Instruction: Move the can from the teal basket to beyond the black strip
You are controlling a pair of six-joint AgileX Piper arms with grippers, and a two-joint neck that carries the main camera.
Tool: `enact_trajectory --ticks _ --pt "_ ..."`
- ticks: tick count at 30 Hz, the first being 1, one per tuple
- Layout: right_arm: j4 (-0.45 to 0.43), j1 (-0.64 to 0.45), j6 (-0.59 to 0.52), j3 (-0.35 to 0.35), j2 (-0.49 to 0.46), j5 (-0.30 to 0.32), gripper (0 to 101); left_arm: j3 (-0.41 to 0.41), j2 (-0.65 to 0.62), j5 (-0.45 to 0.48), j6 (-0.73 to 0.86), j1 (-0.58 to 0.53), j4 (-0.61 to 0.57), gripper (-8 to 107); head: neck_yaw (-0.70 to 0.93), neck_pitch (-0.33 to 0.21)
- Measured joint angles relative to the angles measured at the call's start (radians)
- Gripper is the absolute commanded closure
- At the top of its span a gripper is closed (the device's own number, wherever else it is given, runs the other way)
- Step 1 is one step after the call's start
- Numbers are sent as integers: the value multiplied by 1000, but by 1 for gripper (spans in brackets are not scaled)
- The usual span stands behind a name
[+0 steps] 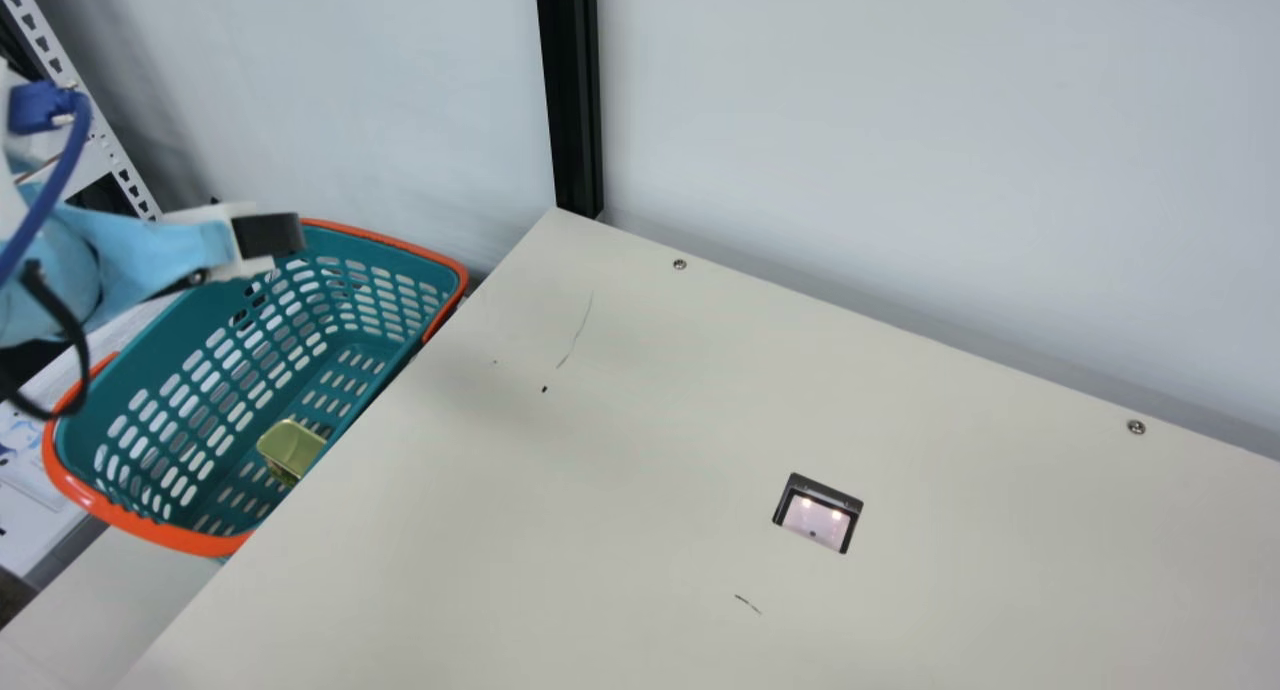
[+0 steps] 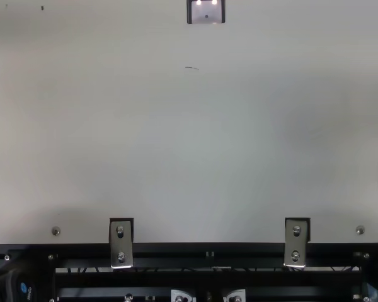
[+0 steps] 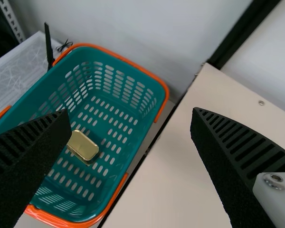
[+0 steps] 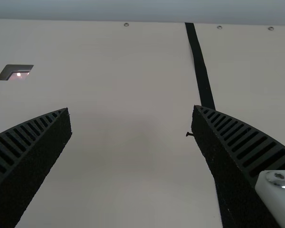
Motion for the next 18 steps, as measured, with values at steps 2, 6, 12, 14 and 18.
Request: enact_trajectory --ticks 2,6,12,14,18 --pt "0 0 0 0 0 0 0 -17 54 -3 -26 6 13 9 0 0" --pt "0 0 0 0 0 0 0 -50 146 -1 -92 2 42 9 0 0" --pt "0 0 0 0 0 0 0 -97 271 0 -191 -5 78 9 0 0" --pt "0 0 0 0 0 0 0 -110 308 -3 -221 -5 90 9 0 0" --pt "0 0 0 0 0 0 0 -130 382 -11 -285 4 107 9 0 0"
